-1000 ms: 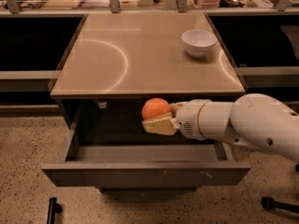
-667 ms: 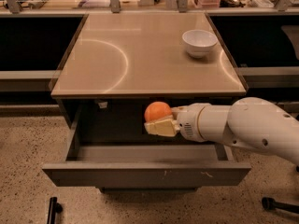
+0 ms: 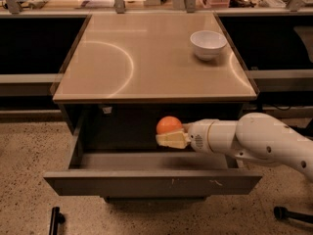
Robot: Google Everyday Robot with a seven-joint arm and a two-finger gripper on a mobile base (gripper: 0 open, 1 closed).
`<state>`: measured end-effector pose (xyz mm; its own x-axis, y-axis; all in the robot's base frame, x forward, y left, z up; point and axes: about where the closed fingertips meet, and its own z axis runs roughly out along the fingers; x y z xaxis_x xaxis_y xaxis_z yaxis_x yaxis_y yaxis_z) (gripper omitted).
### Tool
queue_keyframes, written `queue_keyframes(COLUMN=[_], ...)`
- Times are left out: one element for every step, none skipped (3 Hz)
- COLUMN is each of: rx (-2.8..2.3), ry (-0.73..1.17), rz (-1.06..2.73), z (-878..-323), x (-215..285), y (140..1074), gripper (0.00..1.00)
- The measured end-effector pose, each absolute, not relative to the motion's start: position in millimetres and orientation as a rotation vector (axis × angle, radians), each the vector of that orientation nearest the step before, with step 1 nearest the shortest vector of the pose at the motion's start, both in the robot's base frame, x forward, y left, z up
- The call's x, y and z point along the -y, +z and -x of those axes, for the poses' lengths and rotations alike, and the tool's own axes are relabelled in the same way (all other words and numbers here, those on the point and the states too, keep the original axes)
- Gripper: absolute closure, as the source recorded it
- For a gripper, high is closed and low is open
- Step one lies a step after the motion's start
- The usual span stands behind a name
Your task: Place orange into top drawer
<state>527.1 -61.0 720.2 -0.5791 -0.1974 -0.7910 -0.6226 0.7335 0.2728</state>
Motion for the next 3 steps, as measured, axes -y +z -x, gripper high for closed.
queue_keyframes(rx=[-2.199,-2.258,-2.312], ry=[0.719,0.722,0.719], rz=[0.554,0.511,0.467], z=[-535,-543,-547], x=[69,75,79], y=[693,667,644], gripper=[1.00,1.00,1.00])
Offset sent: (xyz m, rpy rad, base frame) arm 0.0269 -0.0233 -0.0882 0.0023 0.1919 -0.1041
